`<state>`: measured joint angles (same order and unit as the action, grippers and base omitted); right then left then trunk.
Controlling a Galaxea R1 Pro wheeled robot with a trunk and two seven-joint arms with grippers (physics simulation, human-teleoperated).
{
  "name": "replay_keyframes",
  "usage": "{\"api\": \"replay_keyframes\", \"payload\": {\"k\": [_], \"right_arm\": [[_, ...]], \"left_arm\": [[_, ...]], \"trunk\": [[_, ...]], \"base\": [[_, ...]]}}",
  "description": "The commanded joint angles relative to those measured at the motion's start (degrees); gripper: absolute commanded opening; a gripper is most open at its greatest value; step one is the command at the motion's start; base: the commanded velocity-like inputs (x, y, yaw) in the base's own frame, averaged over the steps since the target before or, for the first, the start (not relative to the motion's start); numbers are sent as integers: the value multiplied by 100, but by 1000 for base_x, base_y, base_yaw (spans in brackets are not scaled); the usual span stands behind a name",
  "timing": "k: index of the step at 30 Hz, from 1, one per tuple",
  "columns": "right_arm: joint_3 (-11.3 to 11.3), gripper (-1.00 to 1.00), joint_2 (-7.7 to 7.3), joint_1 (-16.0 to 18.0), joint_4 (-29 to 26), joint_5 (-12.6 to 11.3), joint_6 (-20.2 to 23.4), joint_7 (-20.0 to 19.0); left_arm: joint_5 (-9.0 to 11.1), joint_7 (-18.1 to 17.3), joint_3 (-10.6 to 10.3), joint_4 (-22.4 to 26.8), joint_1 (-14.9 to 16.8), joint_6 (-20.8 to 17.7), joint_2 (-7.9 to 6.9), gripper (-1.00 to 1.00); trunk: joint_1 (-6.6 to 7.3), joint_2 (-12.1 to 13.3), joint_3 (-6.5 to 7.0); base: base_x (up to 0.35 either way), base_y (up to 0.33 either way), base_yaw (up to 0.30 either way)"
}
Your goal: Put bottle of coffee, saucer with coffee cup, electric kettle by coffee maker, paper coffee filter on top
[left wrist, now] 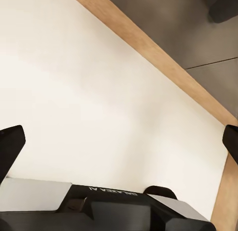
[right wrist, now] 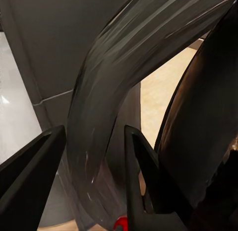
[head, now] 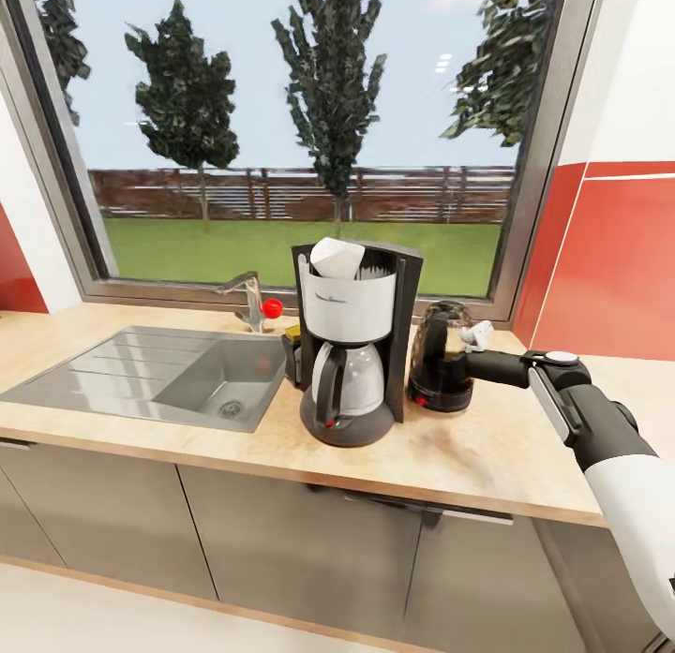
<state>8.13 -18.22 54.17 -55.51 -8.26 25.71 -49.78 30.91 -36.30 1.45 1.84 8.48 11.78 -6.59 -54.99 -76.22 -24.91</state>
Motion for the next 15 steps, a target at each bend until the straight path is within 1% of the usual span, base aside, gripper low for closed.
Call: {"api": "replay_keyframes", "payload": {"k": [1, 3, 7, 15], "right_arm": [[13, -100, -6, 6, -4, -88, 48, 12], [13, -100, -6, 6, -4, -88, 48, 12], [13, -100, -6, 6, -4, -88, 48, 12], [5, -100, -6, 6, -4, -88, 48, 12]], "left_arm": [[-15, -18, 13, -8, 4, 26, -1, 100], [-15, -18, 13, -8, 4, 26, -1, 100], [-15, -19, 13, -8, 6, 26, -1, 100], [-15, -18, 13, -8, 5, 26, -1, 100]], "trunk": [[0, -4, -6], [0, -4, -6], [-88, -164, -78], [-88, -164, -78]], "base": [[0, 0, 0], [0, 0, 0], [0, 0, 0], [0, 0, 0]]}}
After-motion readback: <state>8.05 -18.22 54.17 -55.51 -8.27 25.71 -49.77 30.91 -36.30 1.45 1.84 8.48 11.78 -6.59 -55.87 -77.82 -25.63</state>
